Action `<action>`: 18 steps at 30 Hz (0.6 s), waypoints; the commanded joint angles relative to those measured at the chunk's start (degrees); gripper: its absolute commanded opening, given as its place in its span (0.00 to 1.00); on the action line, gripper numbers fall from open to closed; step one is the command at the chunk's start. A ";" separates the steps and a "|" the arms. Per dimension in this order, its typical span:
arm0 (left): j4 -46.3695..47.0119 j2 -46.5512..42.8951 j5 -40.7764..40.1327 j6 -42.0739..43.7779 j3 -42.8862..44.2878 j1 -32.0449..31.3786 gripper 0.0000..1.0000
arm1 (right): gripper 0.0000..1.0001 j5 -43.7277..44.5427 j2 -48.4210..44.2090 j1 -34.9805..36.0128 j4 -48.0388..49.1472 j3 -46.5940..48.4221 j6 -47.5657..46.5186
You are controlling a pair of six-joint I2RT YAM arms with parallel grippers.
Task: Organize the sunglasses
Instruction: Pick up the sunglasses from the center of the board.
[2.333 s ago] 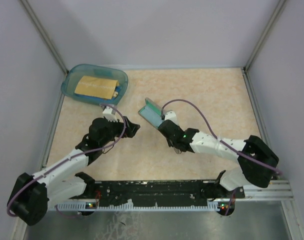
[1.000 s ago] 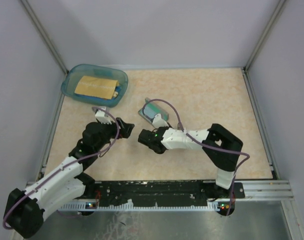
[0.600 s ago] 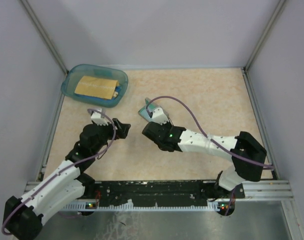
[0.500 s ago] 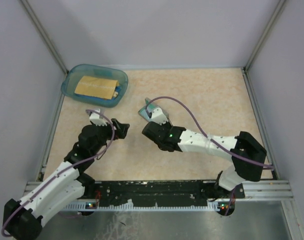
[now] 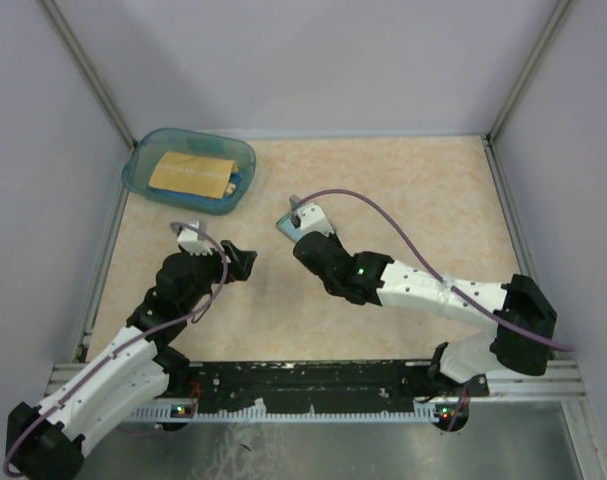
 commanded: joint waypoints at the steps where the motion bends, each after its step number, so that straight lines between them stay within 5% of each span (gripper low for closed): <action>1: -0.21 -0.69 0.47 -0.39 -0.44 0.23 1.00 | 0.00 -2.60 -0.29 0.29 4.97 2.09 -4.44; 18: 1.09 -3.22 0.27 -0.96 -1.99 0.23 1.00 | 0.00 -12.24 8.87 -6.33 9.17 10.48 -11.55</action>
